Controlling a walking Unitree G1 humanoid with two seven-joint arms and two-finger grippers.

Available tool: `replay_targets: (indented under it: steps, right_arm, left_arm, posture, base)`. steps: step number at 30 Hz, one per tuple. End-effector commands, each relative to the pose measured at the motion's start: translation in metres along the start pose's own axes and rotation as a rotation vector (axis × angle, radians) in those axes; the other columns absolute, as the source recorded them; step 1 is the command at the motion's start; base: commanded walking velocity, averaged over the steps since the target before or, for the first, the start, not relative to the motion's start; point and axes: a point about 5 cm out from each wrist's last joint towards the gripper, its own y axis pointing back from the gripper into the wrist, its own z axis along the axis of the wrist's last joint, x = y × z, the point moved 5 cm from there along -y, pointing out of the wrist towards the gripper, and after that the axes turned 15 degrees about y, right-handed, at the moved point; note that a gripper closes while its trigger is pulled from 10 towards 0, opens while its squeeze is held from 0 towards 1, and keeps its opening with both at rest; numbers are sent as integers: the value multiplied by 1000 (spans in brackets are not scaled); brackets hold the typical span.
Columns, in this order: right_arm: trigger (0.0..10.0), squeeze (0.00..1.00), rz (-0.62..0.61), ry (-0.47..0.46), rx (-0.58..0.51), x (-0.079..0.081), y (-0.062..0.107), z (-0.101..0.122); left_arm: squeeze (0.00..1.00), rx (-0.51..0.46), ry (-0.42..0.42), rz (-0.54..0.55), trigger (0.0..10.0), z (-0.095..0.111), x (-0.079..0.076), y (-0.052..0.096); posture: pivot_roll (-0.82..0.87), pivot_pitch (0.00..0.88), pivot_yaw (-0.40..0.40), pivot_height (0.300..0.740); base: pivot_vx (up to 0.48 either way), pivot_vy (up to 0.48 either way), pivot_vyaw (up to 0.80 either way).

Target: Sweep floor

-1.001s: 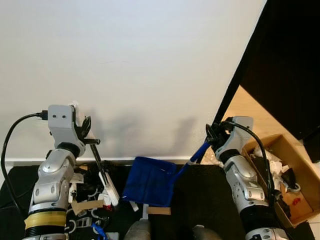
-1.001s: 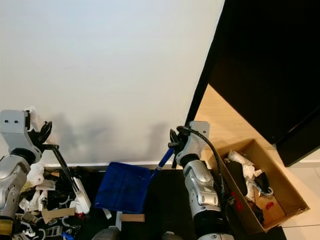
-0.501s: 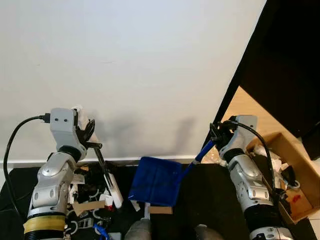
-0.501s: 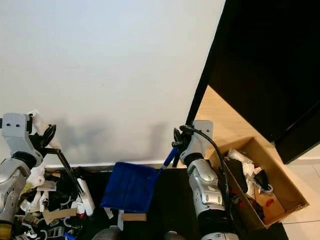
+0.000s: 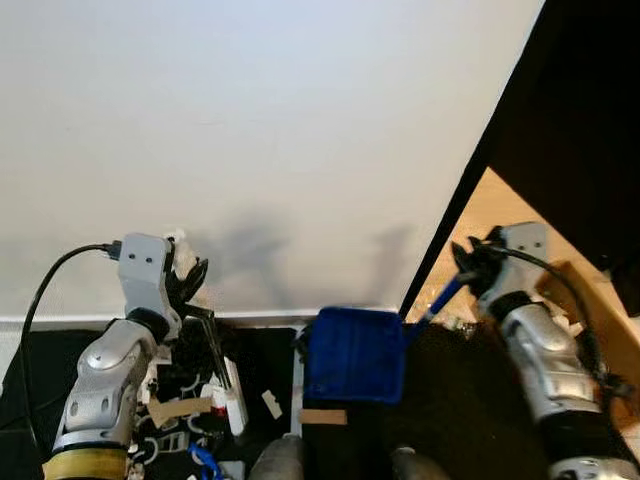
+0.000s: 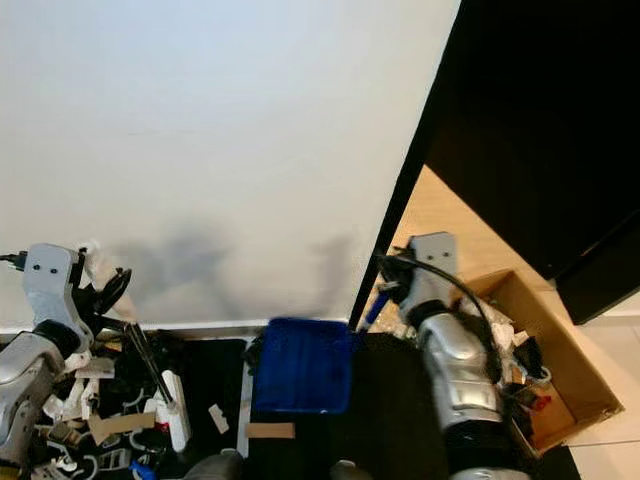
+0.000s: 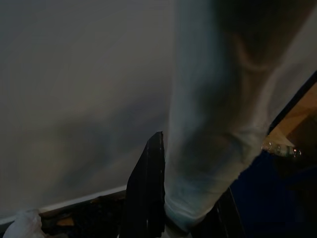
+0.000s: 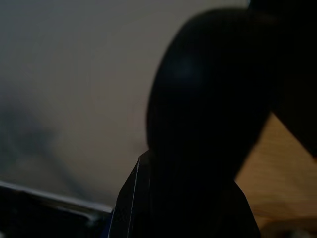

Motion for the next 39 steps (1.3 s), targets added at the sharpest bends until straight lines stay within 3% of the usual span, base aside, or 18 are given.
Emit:
replay_targets:
  steps: [1,8,16,20,22,23,24,25,31,39]
  right_arm:
    - [10000,0,-25,29,14,-8,4,-6]
    - [10000,0,14,97,71,-4,2,-20]
    - [10000,0,40,67,148,-12,7,-37]
    - [10000,0,42,-25,118,-20,8,-30]
    - [10000,0,71,-101,26,-26,10,-7]
    - [10000,0,71,-101,26,-26,10,-7]
    - [10000,0,116,-130,-50,-32,16,14]
    - [10000,0,116,-130,-50,-32,16,14]
    - [10000,0,205,37,-18,-44,28,14]
    - [10000,0,321,103,55,-47,36,9]
  left_arm:
    - [0,-4,-34,-10,10000,3,2,0]
    - [0,-7,-41,-69,10000,2,-11,-6]
    - [0,-18,-48,-116,10000,5,-21,-13]
    - [0,-15,-61,-132,10000,4,-23,-13]
    - [0,-15,-59,-135,10000,5,-23,-14]
    - [0,-15,-59,-135,10000,5,-23,-14]
    - [0,-13,-60,-139,10000,4,-24,-15]
    - [0,-13,-60,-139,10000,4,-24,-15]
    - [0,-14,-61,-150,10000,4,-27,-21]
    - [0,-18,-61,-156,10000,5,-27,-23]
  posture:
    - [182,167,5,740]
    - [189,183,19,740]
    - [186,201,44,740]
    - [185,204,47,740]
    - [177,207,54,740]
    - [177,207,54,740]
    - [174,206,56,740]
    - [174,206,56,740]
    - [153,197,63,740]
    - [152,200,61,740]
  base:
    - [0,0,0]
    - [0,0,0]
    - [0,0,0]
    - [0,0,0]
    - [0,0,0]
    - [0,0,0]
    - [0,0,0]
    - [0,0,0]
    - [0,0,0]
    - [0,0,0]
